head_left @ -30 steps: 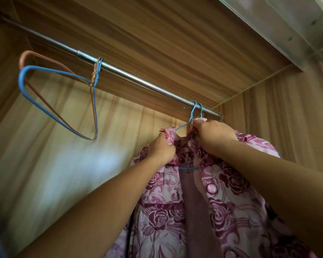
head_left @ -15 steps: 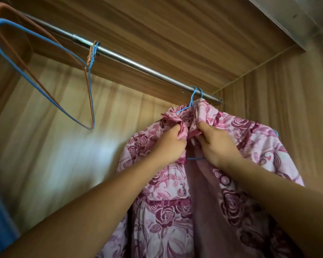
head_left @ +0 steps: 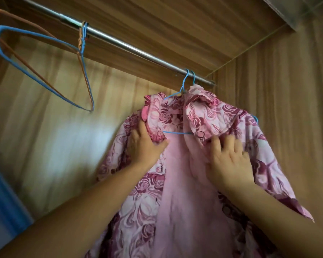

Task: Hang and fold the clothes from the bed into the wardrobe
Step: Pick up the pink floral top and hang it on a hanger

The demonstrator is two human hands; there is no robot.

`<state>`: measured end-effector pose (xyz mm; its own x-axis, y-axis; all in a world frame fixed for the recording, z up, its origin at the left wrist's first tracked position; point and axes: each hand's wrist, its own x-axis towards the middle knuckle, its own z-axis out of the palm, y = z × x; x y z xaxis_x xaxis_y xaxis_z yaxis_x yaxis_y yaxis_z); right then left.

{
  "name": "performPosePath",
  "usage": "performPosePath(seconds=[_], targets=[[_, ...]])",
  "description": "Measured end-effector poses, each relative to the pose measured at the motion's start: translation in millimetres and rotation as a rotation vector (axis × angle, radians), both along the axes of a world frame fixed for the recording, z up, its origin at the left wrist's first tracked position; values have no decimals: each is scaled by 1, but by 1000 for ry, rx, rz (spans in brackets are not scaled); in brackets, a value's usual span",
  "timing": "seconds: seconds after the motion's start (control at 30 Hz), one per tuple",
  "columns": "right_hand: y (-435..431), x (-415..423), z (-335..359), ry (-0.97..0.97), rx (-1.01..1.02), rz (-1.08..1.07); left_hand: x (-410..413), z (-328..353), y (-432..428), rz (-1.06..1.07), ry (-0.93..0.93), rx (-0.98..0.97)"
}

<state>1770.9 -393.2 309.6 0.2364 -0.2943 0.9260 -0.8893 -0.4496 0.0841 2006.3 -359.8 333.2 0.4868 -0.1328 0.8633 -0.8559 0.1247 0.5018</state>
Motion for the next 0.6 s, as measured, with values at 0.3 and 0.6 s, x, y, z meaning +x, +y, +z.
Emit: performPosePath(seconds=[0.3,0.6], targets=[[-21,-4,-14,-208,132,282,15,-25,-6,214,35,104],[3,47,56,-371,261,830,-40,-14,7,-368,17,-41]])
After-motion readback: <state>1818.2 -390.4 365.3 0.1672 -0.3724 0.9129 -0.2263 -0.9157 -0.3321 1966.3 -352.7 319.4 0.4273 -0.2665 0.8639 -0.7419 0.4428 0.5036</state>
